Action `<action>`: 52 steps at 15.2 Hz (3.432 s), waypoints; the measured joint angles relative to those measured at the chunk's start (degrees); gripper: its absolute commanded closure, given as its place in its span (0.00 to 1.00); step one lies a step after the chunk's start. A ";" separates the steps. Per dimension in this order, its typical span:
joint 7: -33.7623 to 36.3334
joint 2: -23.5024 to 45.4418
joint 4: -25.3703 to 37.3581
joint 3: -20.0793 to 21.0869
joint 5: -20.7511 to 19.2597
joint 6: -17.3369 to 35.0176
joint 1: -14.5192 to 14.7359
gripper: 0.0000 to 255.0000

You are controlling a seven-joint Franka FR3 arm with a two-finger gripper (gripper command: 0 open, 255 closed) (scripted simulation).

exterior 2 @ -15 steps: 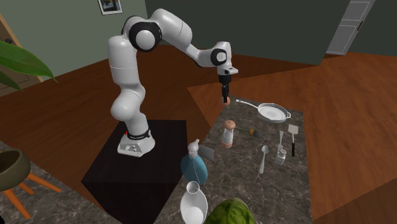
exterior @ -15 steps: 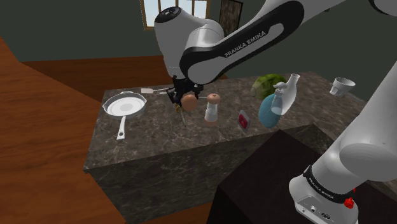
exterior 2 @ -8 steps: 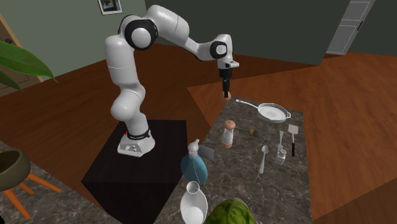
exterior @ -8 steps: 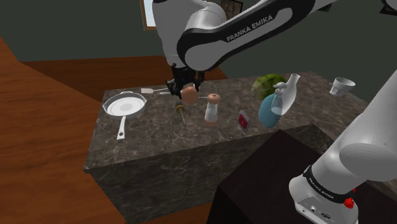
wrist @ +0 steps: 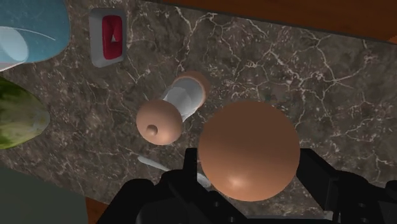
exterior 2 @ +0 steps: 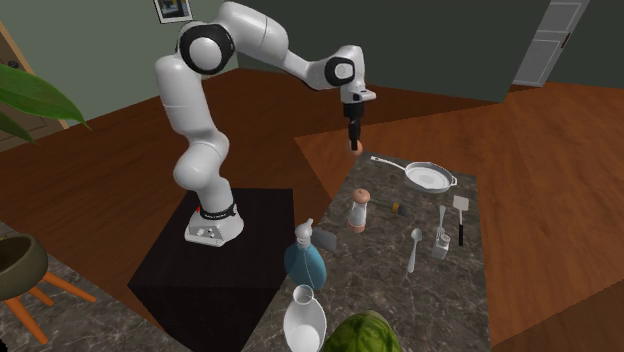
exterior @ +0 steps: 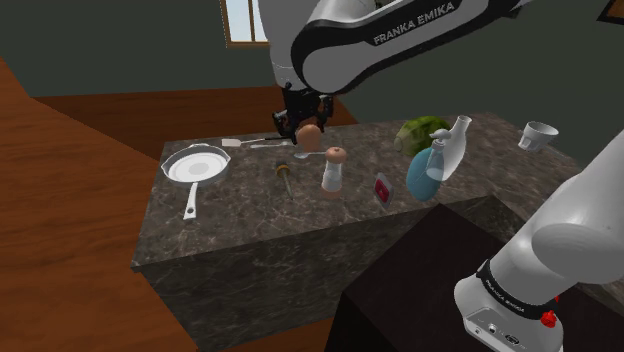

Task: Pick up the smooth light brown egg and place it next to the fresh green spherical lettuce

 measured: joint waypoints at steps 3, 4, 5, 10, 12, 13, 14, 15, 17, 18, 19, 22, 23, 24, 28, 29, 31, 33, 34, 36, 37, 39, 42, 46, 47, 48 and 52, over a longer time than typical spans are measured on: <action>-4.05 -4.92 -5.58 -2.10 1.83 2.53 -1.51 1.00; -5.42 -6.30 -7.03 -2.87 2.28 3.15 -1.95 1.00; -7.01 -7.66 -8.63 -3.86 2.62 4.00 -2.51 1.00; -14.35 -14.72 -16.27 -8.69 4.17 7.11 -4.41 1.00; -17.11 -16.77 -18.47 -10.69 4.24 8.08 -5.20 1.00; -18.73 -17.74 -19.67 -11.93 4.12 8.80 -5.75 1.00; -20.11 -18.52 -20.83 -13.02 3.95 9.57 -6.24 1.00; -21.97 -19.59 -21.82 -14.43 3.81 10.01 -6.85 1.00; -24.70 -21.98 -24.20 -16.53 3.67 10.77 -7.58 1.00; -26.33 -22.34 -24.44 -17.80 3.33 11.10 -8.24 1.00; -27.52 -22.88 -25.17 -18.78 3.06 11.62 -8.72 1.00; -31.76 -25.01 -27.43 -22.24 2.14 12.88 -10.35 1.00; -33.19 -25.75 -28.35 -23.44 1.75 13.47 -10.94 1.00; -34.63 -26.37 -29.17 -24.68 1.32 14.08 -11.57 1.00; -40.58 -26.53 -29.72 -29.67 -0.46 16.11 -14.30 1.00; -42.24 -26.60 -29.73 -31.03 -0.89 16.50 -15.00 1.00; -45.18 -26.24 -29.40 -33.45 -1.61 17.33 -16.24 1.00; -48.37 -25.45 -28.56 -36.01 -2.18 18.14 -17.41 1.00; -49.75 -25.40 -28.64 -37.17 -2.49 18.63 -17.98 1.00; -52.54 -24.73 -28.10 -39.46 -2.87 19.49 -18.94 1.00; -53.85 -23.74 -27.74 -40.67 -3.12 20.46 -19.42 1.00; -54.47 -23.27 -28.17 -41.40 -3.47 21.58 -19.80 1.00; -54.20 -21.82 -29.31 -41.91 -4.15 24.22 -20.18 1.00; -53.24 -19.63 -30.73 -42.17 -5.09 27.79 -20.56 1.00; -52.97 -19.14 -31.16 -42.23 -5.37 28.69 -20.69 1.00; -52.74 -18.76 -31.54 -42.27 -5.62 29.45 -20.81 1.00; -51.49 -16.27 -32.77 -42.40 -6.77 33.10 -21.29 1.00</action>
